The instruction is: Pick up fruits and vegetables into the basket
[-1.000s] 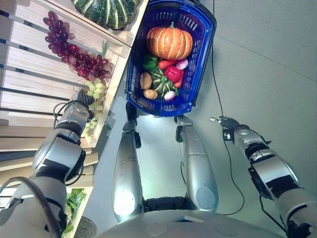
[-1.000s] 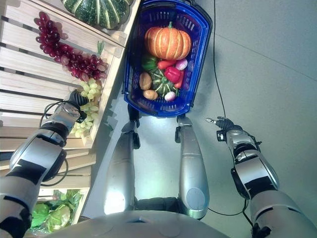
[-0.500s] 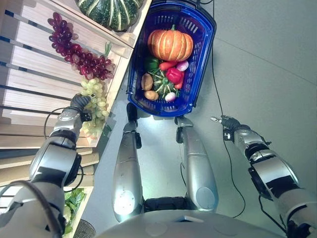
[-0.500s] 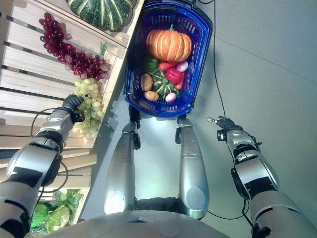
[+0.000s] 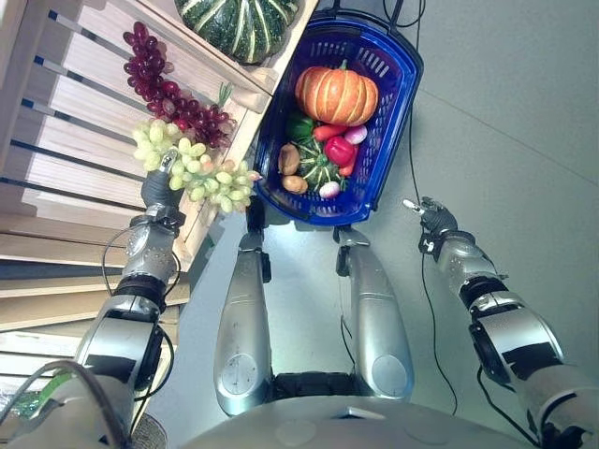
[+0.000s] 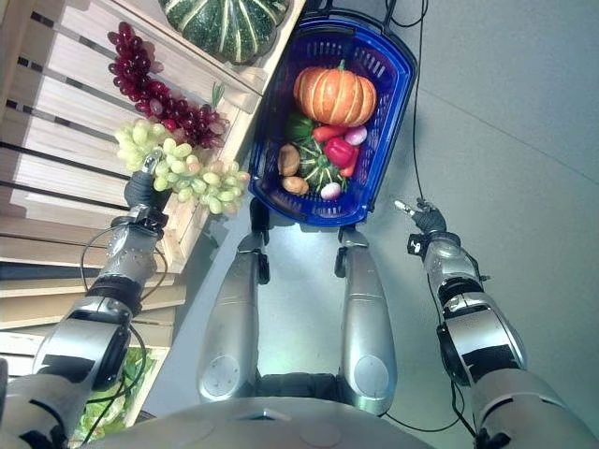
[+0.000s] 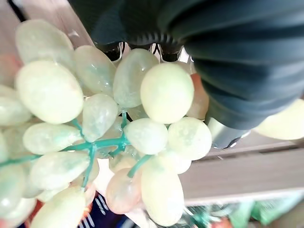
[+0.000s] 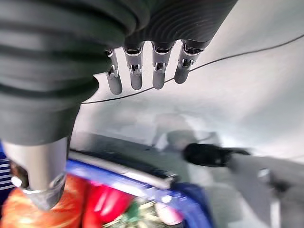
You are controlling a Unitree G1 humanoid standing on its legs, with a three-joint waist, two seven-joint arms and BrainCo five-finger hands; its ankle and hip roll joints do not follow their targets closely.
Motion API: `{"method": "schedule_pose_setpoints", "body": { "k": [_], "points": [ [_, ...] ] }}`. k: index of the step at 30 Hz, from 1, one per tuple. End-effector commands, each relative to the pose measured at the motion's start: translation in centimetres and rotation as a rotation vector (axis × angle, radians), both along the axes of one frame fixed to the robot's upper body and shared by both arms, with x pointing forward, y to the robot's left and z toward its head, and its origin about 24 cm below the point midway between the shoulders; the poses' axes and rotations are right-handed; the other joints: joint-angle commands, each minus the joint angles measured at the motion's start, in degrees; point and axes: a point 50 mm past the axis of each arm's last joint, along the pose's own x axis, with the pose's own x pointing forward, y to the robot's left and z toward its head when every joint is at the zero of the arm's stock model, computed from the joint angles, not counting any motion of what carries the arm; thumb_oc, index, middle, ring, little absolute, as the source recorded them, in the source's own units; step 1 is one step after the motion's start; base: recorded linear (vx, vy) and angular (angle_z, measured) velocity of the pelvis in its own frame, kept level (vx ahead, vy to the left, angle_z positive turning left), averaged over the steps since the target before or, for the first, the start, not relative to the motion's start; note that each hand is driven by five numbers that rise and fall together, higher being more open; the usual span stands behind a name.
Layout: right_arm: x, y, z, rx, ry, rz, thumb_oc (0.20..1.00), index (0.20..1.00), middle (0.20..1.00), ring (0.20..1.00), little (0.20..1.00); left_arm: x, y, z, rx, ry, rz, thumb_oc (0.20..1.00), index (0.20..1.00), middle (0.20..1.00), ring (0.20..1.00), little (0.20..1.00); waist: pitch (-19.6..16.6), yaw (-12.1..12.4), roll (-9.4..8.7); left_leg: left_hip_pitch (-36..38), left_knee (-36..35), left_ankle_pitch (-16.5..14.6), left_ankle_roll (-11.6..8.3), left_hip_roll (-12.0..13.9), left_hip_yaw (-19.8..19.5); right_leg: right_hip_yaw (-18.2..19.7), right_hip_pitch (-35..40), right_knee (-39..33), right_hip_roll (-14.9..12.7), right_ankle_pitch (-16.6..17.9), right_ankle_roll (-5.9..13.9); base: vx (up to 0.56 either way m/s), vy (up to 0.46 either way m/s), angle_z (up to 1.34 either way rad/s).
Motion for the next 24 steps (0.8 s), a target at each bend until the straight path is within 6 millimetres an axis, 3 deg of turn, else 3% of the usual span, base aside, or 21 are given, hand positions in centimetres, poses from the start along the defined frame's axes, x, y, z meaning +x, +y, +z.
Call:
{"method": "schedule_pose_setpoints", "body": {
  "k": [1, 9, 14, 24],
  "points": [
    [-0.9, -1.5, 0.4, 0.009, -0.079, -0.069, 1.0, 1.0, 1.0, 1.0, 1.0, -0.3, 0.7, 2.6, -0.021, -0.198, 0.029, 0.2, 0.2, 0.2, 0.2, 0.2, -1.8, 0.0, 1.01, -0.7, -0.8, -2.1, 4.37, -6.0, 1.9, -3.2, 2.8, -0.5, 3.9, -4.0, -0.66, 0.0, -0.013, 0.03],
    [0.4, 1.6, 5.0, 0.018, -0.372, 0.0, 1.0, 1.0, 1.0, 1.0, 1.0, -0.9, -0.7, 6.1, 0.091, -0.4, -0.042, 0.2, 0.2, 0.2, 0.2, 0.2, -1.8, -0.2, 0.86, 0.1, -1.4, -2.0, 4.4, -5.9, 2.1, -3.3, 3.8, -0.8, 3.7, -3.9, -0.7, 0.0, -0.005, 0.03],
    [0.0, 4.4, 8.1, -0.01, -0.566, 0.108, 1.0, 1.0, 1.0, 1.0, 1.0, -1.4, -2.3, 8.6, 0.139, -0.535, -0.076, 0.2, 0.2, 0.2, 0.2, 0.2, -1.8, -0.8, 0.98, 0.7, -1.4, -2.3, 4.48, -5.9, 2.4, -3.1, 4.5, -0.6, 3.6, -4.5, -0.56, 0.0, 0.0, 0.0],
    [-0.7, 7.5, 12.8, -0.046, -0.789, 0.265, 1.0, 1.0, 1.0, 1.0, 1.0, -1.7, -5.4, 13.0, 0.294, -0.668, -0.129, 0.2, 0.2, 0.2, 0.2, 0.2, -1.8, -1.7, 1.19, 1.0, -1.9, -1.9, 4.45, -5.6, 3.3, -2.9, 4.6, -0.9, 3.6, -4.5, -0.5, 0.0, 0.003, 0.0]
  ]
}}
